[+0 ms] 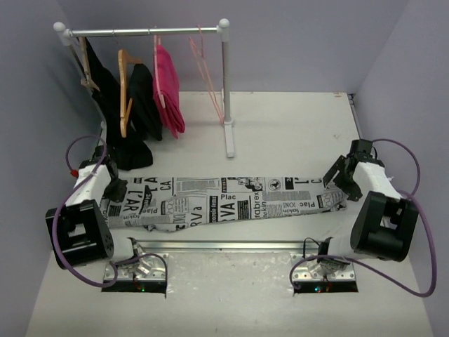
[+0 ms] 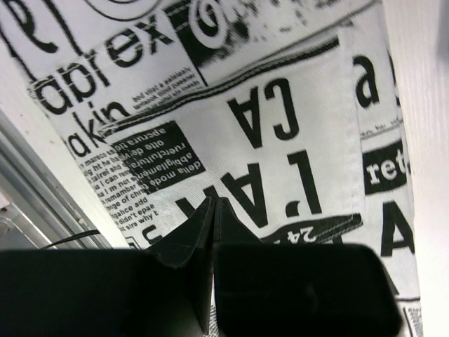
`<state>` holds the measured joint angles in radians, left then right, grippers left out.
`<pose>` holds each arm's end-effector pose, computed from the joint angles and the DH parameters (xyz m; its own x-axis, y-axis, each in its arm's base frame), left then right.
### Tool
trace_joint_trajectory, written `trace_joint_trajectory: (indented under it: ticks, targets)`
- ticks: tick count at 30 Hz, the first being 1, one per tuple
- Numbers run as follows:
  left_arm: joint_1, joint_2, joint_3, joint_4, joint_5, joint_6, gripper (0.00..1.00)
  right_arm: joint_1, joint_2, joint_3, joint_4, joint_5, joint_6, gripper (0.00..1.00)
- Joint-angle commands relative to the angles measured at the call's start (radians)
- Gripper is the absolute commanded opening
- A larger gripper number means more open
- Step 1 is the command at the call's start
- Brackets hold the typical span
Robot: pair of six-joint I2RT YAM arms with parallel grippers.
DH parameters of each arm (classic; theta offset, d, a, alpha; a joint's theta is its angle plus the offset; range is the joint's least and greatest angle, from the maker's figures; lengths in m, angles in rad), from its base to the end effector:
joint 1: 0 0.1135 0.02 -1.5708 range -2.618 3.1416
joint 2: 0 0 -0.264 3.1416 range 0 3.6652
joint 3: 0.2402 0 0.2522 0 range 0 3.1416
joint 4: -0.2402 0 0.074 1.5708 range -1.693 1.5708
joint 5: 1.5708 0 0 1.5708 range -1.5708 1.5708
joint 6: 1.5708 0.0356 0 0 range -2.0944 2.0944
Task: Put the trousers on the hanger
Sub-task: Fold the trousers at the center of the board.
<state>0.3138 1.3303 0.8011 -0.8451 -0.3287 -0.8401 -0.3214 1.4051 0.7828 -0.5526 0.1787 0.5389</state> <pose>0.2056 0.0788 0.1924 -0.3604 -0.8580 -0.3661 -0.9297 0.3624 0.0659 0.2376 -0.0858 0.1792 -0.5584 0.7182 -0.4151 0.7719 0.6332 0.0571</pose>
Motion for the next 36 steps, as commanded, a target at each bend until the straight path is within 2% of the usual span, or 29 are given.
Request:
trace_joint_trajectory:
  ticks: [1,5,9,12,15,17,19,21,22,25,27,28,31,34,36]
  targets:
    - [0.001,-0.031,-0.009,0.088,0.109,0.139,0.00,0.008,0.011,0.008,0.052,0.017,-0.016,0.46]
    - [0.001,-0.009,-0.008,0.113,0.138,0.170,0.00,0.065,-0.009,0.016,0.034,0.178,-0.034,0.18]
    - [0.001,0.008,-0.010,0.126,0.149,0.176,0.00,0.155,0.030,0.080,-0.052,0.334,-0.067,0.00]
    - [0.001,0.009,-0.010,0.129,0.147,0.176,0.00,0.172,0.028,0.070,-0.073,0.353,-0.073,0.00]
    - [0.002,0.010,-0.011,0.132,0.140,0.173,0.00,0.215,0.005,0.059,-0.101,0.438,-0.071,0.00]
    - [0.002,0.012,-0.010,0.128,0.137,0.174,0.00,0.271,0.012,0.094,-0.172,0.516,-0.074,0.00]
    - [0.002,0.012,-0.008,0.123,0.134,0.173,0.00,0.278,0.028,0.118,-0.223,0.518,-0.073,0.00]
    - [0.002,0.011,-0.005,0.116,0.135,0.173,0.00,0.278,0.048,0.109,-0.236,0.533,-0.075,0.06]
    - [0.002,0.010,-0.004,0.115,0.134,0.173,0.00,0.278,0.058,0.107,-0.237,0.537,-0.072,0.14]
    - [0.002,0.002,-0.005,0.106,0.129,0.168,0.00,0.277,0.105,0.127,-0.247,0.506,-0.048,0.48]
    - [0.002,-0.007,-0.007,0.106,0.116,0.164,0.00,0.277,0.130,0.139,-0.230,0.440,-0.065,0.61]
    - [0.001,-0.011,-0.007,0.106,0.115,0.162,0.00,0.277,0.137,0.143,-0.230,0.411,-0.064,0.63]
    - [0.001,-0.010,-0.006,0.104,0.116,0.161,0.00,0.278,0.107,0.131,-0.223,0.354,-0.041,0.63]
    - [0.002,-0.012,0.009,0.089,0.133,0.165,0.00,0.277,-0.036,0.018,-0.079,0.115,-0.056,0.47]
    - [0.002,-0.019,0.039,0.068,0.158,0.177,0.00,0.277,-0.070,-0.024,-0.021,0.007,-0.035,0.39]
